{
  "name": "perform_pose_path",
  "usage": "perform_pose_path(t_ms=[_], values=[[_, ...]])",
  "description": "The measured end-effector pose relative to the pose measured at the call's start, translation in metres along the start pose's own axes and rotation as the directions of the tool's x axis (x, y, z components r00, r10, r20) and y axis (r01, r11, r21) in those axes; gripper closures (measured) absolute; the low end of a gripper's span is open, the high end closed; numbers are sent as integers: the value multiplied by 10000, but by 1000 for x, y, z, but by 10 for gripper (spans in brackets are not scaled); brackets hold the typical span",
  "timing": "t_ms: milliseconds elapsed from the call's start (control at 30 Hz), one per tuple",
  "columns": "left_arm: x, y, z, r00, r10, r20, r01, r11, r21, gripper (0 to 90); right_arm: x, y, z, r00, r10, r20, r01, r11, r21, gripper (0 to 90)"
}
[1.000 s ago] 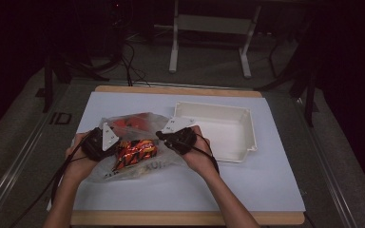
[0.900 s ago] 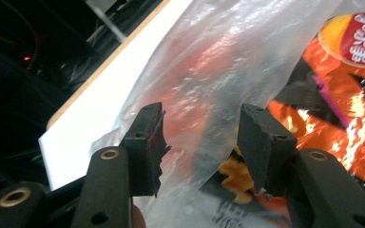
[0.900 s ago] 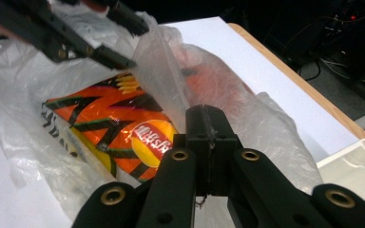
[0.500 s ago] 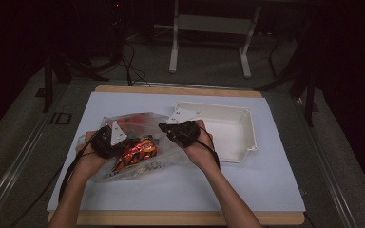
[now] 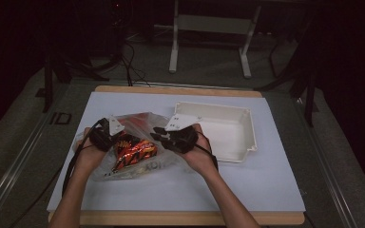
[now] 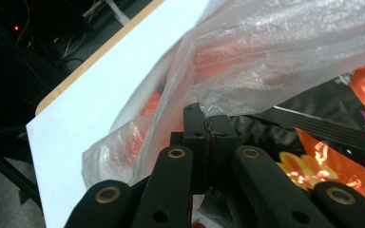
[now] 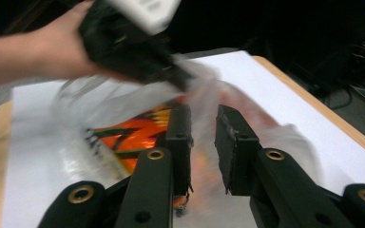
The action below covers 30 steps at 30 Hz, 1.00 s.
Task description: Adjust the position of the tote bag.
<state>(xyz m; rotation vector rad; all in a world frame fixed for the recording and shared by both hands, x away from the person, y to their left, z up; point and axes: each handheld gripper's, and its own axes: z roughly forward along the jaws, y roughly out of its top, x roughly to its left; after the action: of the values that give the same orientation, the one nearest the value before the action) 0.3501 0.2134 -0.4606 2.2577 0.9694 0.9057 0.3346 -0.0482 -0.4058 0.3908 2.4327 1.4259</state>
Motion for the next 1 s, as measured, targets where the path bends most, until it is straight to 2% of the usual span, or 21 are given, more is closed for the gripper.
perform_pose_path(t_ms=[100,200,267,333,400,433,500,533,567,633,733,833,933,1000], values=[[5,4,-1,9996,-296,2,296,9995,-96,894,13,-2,11,9986,-384,-358,403,9978,529,810],[8,6,0,9993,-378,-68,377,9993,-40,894,17,-11,29,9983,-570,-99,578,9892,1346,815],[10,6,0,9990,-444,-70,444,9990,-24,894,13,-19,42,9988,-479,73,454,9785,2014,756],[12,6,0,9985,-530,-122,530,9986,-11,894,9,-29,53,9974,-555,460,410,9617,2712,666],[15,5,0,9980,-616,-159,617,9981,28,894,6,-35,58,9982,-414,428,263,9512,3074,608],[16,5,0,9974,-691,-189,693,9976,60,894,6,-38,59,9976,-406,557,208,9476,3188,591],[18,3,1,9966,-787,-243,791,9968,125,894,5,-41,59,9982,-345,496,164,9447,3274,578],[20,2,2,9956,-887,-295,893,9958,181,894,3,-45,59,9991,-186,382,44,9394,3429,557],[21,1,2,9945,-989,-342,997,9948,198,893,3,-49,60,9992,-155,359,12,9295,3687,556],[24,1,2,9929,-1100,-459,1114,9934,291,894,2,-52,60,9992,-90,394,-73,9187,3949,566],[28,0,3,9893,-1309,-644,1336,9902,400,894,2,-55,61,9987,75,502,-283,9031,4284,628],[34,1,2,9851,-1489,-857,1535,9868,507,894,3,-58,62,9978,345,561,-559,8931,4464,665],[41,1,2,9771,-1776,-1170,1856,9807,621,895,2,-62,64,9966,610,550,-797,8790,4701,716],[46,0,2,9716,-1958,-1329,2063,9760,702,895,1,-65,65,9952,797,564,-970,8735,4771,751]])
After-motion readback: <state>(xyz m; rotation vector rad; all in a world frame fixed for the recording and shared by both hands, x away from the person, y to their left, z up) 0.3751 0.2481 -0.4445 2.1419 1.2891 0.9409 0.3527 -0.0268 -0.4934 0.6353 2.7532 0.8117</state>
